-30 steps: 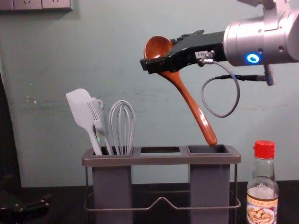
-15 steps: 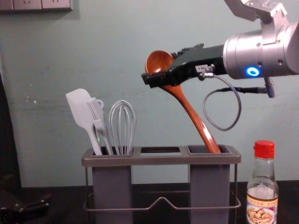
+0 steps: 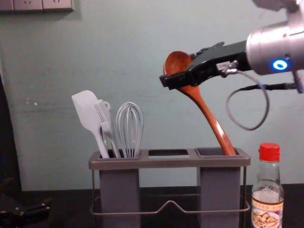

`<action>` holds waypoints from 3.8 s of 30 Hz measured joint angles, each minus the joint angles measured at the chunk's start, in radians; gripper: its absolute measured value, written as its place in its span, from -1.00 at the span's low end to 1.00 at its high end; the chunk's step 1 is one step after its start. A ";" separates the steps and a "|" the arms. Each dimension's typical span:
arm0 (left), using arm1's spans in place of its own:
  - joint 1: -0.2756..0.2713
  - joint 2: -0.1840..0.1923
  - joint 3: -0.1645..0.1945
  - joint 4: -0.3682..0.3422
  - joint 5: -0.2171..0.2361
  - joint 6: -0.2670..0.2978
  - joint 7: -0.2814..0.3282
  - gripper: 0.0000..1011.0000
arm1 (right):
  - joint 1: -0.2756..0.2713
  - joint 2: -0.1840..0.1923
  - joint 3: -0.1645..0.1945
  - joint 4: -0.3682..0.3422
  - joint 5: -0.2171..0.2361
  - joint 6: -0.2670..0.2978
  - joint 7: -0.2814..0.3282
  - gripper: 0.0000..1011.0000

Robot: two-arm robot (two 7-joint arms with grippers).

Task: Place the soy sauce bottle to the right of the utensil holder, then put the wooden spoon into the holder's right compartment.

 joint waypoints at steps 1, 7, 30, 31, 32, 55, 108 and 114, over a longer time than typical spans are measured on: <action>0.000 0.000 0.000 0.000 0.000 0.000 0.000 1.00 | -0.005 0.007 0.003 -0.016 0.000 0.013 0.004 0.66; 0.000 0.000 0.000 0.000 0.000 0.000 0.000 1.00 | -0.024 0.027 0.017 -0.067 -0.001 0.049 0.009 0.66; 0.000 0.000 0.000 0.000 0.000 0.000 0.000 1.00 | -0.146 0.069 0.099 -0.196 0.075 0.033 -0.006 0.66; 0.000 0.000 0.000 0.000 0.000 0.000 0.000 1.00 | -0.152 0.069 0.103 -0.197 0.078 0.026 -0.009 0.66; 0.000 0.000 0.000 0.000 0.000 0.000 0.000 1.00 | -0.162 0.069 0.108 -0.197 0.084 0.013 -0.016 0.66; 0.000 0.000 0.000 0.000 0.000 0.000 0.000 1.00 | -0.191 0.023 0.099 -0.090 0.120 -0.137 -0.068 0.66; 0.000 0.000 0.000 0.000 0.000 0.000 0.000 1.00 | -0.167 -0.006 0.049 -0.009 0.137 -0.176 -0.063 0.66; 0.000 0.000 0.000 0.000 0.000 0.000 0.000 1.00 | -0.177 0.004 0.061 -0.012 0.138 -0.176 -0.066 0.66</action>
